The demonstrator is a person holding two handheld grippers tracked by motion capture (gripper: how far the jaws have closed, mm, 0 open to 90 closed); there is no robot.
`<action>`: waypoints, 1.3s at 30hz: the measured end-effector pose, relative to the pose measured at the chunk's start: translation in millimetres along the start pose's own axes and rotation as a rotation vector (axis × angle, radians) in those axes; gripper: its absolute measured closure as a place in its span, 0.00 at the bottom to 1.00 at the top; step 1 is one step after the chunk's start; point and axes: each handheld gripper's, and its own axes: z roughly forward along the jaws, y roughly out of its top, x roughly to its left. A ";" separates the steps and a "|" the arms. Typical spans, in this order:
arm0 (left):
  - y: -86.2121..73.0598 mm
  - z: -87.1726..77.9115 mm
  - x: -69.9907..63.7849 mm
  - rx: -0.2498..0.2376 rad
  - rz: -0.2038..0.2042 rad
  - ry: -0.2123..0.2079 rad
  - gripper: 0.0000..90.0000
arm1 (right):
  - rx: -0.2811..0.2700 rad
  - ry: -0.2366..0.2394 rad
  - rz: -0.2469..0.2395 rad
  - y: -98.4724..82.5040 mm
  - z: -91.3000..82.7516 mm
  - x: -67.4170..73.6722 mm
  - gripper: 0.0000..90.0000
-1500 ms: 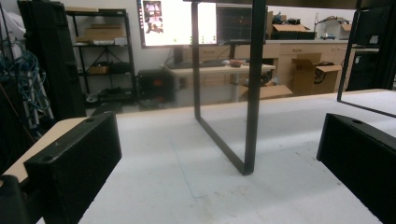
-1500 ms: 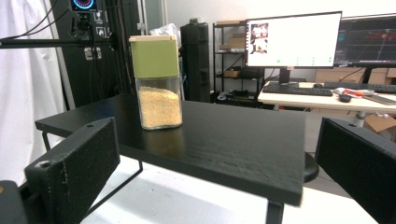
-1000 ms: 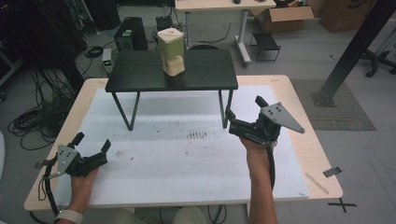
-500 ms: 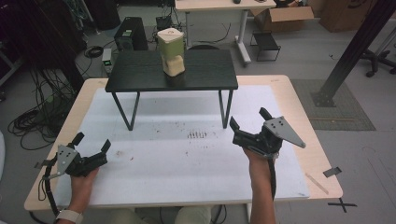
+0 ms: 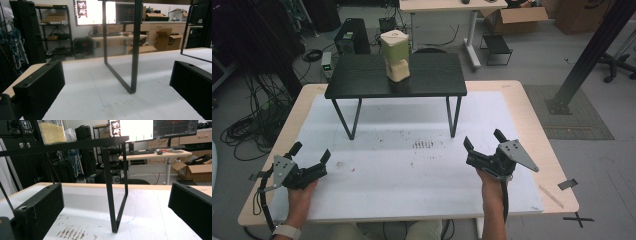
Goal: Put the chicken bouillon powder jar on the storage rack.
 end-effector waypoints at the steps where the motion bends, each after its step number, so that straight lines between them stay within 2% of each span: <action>1: 0.0 0.0 0.0 -0.001 0.000 0.000 0.00 | 0.000 0.000 0.000 0.0 0.0 0.0 0.00; 14: 0.1 0.0 -0.1 0.002 0.003 0.000 0.00 | 0.037 -0.019 0.010 -33.6 0.0 -7.5 0.00; 29: 0.1 0.1 -0.1 0.003 0.003 0.000 0.00 | 0.056 -0.028 -0.016 -50.1 3.4 -6.2 0.00; 39: 0.1 0.1 -0.1 0.003 0.003 0.000 0.00 | 0.060 -0.046 -0.027 -61.6 -0.3 -9.7 0.00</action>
